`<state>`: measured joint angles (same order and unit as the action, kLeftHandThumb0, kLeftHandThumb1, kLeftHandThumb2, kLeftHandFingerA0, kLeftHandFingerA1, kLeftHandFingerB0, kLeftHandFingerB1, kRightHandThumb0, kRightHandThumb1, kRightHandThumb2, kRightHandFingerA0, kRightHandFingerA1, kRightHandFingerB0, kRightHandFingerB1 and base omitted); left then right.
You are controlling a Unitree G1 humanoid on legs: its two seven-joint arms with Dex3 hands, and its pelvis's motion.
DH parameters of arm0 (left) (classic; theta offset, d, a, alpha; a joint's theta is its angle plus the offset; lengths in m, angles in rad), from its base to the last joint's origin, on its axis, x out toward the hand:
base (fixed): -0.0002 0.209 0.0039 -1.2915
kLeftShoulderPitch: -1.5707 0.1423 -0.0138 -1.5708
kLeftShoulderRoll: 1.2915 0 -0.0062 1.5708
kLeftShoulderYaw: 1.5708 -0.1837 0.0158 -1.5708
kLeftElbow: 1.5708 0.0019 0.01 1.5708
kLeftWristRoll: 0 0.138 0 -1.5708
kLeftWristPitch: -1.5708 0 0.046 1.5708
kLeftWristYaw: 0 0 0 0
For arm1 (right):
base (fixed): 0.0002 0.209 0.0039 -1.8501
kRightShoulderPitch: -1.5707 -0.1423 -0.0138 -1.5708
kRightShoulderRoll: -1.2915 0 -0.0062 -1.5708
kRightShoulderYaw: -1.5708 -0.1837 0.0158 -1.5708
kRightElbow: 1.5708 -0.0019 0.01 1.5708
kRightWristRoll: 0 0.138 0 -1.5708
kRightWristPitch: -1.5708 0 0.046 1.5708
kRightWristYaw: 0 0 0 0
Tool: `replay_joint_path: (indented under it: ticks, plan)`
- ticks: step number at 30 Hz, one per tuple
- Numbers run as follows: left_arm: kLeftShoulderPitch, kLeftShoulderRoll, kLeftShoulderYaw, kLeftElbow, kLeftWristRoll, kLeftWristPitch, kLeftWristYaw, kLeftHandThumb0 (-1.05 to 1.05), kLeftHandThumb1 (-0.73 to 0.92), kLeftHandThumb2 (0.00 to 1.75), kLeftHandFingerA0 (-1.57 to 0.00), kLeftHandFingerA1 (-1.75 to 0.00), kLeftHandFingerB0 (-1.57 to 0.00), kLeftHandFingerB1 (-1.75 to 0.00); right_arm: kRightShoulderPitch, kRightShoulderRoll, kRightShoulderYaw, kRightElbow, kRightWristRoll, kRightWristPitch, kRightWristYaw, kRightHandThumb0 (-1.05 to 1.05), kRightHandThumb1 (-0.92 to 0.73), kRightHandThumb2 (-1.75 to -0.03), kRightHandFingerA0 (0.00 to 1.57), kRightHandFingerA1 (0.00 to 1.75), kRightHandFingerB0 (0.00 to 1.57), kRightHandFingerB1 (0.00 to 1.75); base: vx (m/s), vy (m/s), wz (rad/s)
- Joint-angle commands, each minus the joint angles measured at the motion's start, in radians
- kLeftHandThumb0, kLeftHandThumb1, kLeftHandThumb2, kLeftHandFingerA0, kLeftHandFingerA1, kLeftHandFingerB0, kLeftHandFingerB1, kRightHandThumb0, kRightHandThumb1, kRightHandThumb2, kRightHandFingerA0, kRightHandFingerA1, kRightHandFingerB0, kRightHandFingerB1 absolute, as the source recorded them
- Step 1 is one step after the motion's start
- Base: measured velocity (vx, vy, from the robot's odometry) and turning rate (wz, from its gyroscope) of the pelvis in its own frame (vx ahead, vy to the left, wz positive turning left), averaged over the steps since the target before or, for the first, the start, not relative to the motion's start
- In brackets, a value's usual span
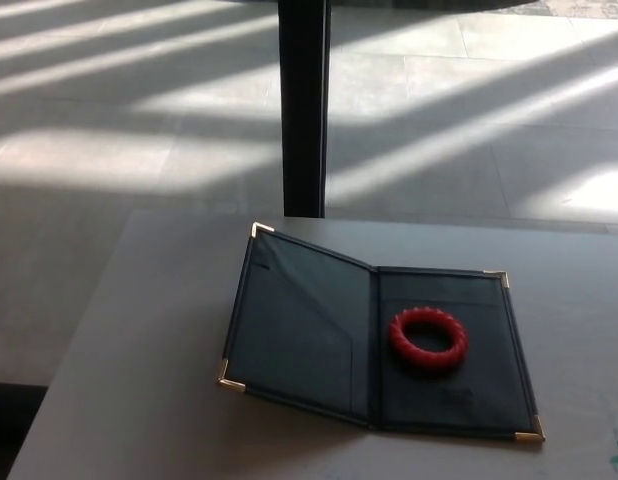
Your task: There is a diary kept infront of the robot and the robot uses its right hand to grab its cover and puses it to the left to open it.
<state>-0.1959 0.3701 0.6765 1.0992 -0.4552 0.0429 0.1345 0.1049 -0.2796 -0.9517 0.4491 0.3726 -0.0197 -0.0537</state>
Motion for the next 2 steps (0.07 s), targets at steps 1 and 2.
replay_joint_path:
  ticks: [1,2]
  plan:
    - [0.001,-0.005,0.013,-0.006,-0.016,-0.018,-0.006,-0.94,0.92,0.99,-0.45,-0.98,-0.41,-0.84,0.014,-0.031,-0.002,0.006,0.036,0.009,-0.017,-0.86,-0.71,-0.62,0.92,1.19,0.59,1.03,0.0,0.0,0.0]
    - [0.001,-0.005,0.013,-0.006,-0.016,-0.018,-0.006,-0.94,0.92,0.99,-0.45,-0.98,-0.41,-0.84,0.014,-0.031,-0.002,0.006,0.036,0.009,-0.017,-0.86,-0.71,-0.62,0.92,1.19,0.59,1.03,0.0,0.0,0.0]
